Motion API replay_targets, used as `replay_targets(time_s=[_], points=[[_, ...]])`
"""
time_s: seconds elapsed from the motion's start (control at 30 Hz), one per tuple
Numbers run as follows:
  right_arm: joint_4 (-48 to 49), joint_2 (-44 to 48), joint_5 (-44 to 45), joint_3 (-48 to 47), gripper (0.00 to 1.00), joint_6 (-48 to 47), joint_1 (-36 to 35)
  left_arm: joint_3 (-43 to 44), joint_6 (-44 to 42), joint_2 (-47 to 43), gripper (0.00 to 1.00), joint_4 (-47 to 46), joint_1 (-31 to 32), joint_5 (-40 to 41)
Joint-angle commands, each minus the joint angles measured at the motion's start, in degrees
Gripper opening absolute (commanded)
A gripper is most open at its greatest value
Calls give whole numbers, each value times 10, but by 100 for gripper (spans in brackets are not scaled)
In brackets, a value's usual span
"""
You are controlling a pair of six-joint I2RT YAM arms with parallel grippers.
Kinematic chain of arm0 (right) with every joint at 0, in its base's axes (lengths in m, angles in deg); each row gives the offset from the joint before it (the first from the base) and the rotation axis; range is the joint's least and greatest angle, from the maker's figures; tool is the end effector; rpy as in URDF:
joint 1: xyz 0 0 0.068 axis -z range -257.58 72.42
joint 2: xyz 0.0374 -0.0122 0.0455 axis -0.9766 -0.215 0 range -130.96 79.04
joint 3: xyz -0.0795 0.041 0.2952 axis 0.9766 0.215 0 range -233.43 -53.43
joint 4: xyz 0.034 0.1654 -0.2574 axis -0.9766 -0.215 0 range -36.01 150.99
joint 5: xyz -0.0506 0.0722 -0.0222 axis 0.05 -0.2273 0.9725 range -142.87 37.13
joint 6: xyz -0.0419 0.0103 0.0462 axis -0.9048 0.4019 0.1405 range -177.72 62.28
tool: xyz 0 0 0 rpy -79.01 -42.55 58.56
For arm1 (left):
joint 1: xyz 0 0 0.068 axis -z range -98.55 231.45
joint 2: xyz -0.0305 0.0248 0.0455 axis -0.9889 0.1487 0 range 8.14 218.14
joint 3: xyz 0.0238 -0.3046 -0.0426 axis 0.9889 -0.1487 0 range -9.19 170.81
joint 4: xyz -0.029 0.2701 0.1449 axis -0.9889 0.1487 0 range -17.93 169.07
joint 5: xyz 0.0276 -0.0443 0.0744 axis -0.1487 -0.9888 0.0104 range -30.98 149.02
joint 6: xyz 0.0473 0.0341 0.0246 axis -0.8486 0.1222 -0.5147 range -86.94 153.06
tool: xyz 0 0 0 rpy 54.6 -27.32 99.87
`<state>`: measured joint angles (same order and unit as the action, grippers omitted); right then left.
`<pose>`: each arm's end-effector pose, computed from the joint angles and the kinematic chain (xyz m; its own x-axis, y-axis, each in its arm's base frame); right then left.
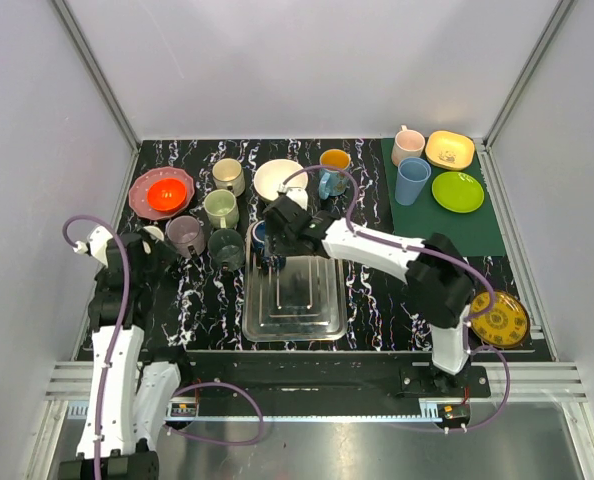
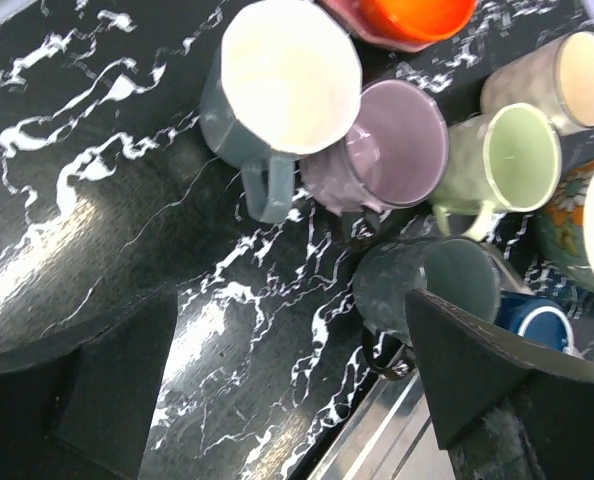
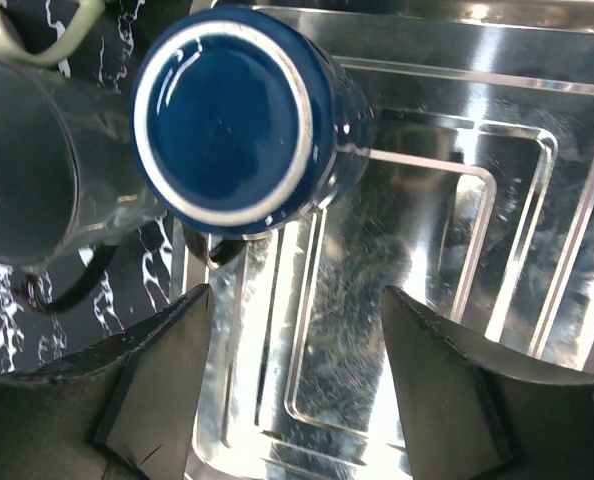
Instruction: Turn the mug right side up
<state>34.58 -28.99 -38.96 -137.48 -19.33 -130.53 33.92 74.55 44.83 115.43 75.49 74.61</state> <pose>0.3006 0.3787 0.2415 -0.7876 -0.0427 -0.6147 -0.2466 0.9361 0.2509 0.1587 0.0297 0.3131 -0.2399 -0.6666 -0.7057 -0.6309 0.6596 -0.4086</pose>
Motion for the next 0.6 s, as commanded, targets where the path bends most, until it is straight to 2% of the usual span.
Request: replay_targets(time_s=[0.0,0.1,0.27,0.57], points=[[-25,-52,52,-89,72,39,-22,17,44,22,99,42,22,51],[-55,-91,66,-138,72,44,-30,22,61,23,99,56,44,83],[-75,-123,74,-176,71,54,-34,12,75,6,99,53,56,80],[-124,-201,109,-246,61,48,-32,-5,74,-1,99,46,76,76]])
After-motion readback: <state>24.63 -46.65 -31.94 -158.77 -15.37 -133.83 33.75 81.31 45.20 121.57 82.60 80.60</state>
